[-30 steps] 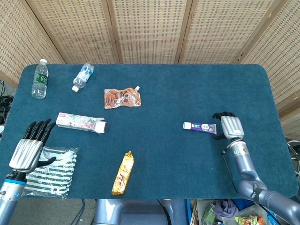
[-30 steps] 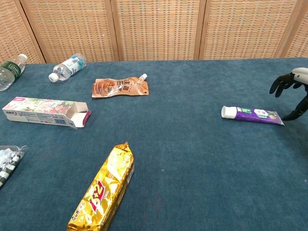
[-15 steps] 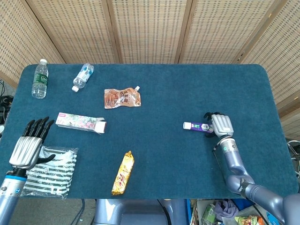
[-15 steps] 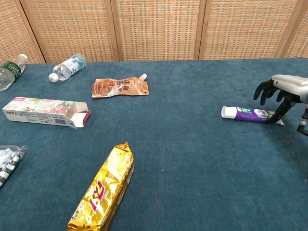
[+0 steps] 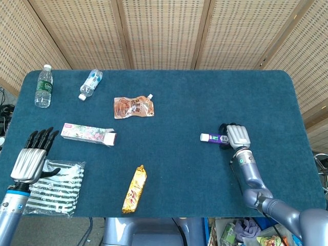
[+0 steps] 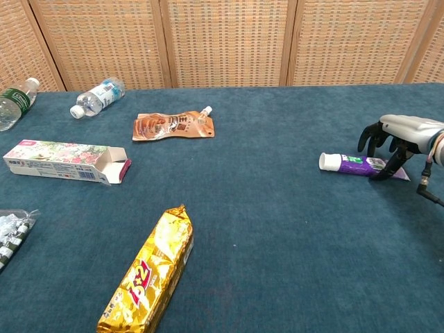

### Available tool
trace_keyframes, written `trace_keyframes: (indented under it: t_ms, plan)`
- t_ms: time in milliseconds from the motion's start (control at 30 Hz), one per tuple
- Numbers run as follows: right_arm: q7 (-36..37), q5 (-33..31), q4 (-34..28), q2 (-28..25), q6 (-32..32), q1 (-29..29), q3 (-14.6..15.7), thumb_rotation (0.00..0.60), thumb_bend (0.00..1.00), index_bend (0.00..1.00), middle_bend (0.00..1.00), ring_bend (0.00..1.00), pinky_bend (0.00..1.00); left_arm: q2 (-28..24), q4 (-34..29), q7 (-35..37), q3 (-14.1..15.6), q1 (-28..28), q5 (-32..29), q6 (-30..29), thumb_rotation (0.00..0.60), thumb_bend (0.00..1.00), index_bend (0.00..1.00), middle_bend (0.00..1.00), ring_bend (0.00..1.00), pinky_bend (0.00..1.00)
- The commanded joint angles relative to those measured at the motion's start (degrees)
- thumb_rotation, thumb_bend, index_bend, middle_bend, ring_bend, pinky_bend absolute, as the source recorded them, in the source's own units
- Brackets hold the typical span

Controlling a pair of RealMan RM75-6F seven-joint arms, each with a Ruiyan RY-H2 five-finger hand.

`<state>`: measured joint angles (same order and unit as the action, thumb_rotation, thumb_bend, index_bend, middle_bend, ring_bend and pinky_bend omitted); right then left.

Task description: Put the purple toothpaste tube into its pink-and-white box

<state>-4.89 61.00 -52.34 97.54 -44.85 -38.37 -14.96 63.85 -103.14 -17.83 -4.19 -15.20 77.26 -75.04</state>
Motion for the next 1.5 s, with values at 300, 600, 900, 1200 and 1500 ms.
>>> trace_keyframes:
  t_ms: [300,600,900,1200,1500]
  plan:
    - [3.56,2.62,1.30,0.08,0.69,-0.32,0.78,0.600,0.42,0.59,0.63,0.44,0.40,0.20,-0.09,-0.30,0.09,-0.15,-0.20,0.17,0.600,0.13,0.00,0.00,0.00,0.00]
    - [7.05,7.27,-2.31,-2.39,-2.47,0.58,2.06,0.600,0.47,0.61,0.64,0.45,0.41,0.26,-0.01,-0.53,0.11,-0.72,-0.73,1.25,0.600,0.13,0.00,0.00,0.00,0.00]
    - [8.53,13.41,-16.78,-11.64,-8.04,3.07,4.12,0.600,0.47,0.61,0.65,0.45,0.41,-3.16,4.11,1.46,-4.46,-9.66,-2.63,12.84,0.600,0.13,0.00,0.00,0.00,0.00]
    - [4.11,14.26,-30.18,-20.17,-11.30,5.43,5.28,0.600,0.47,0.61,0.65,0.45,0.41,-1.19,15.87,1.36,-4.84,-19.20,-3.43,26.40,0.600,0.13,0.00,0.00,0.00,0.00]
    - [1.18,12.50,-34.68,-23.76,-13.46,7.26,5.57,0.600,0.47,0.61,0.65,0.45,0.41,6.29,29.32,7.09,-2.82,-24.54,-1.65,34.99,0.600,0.13,0.00,0.00,0.00,0.00]
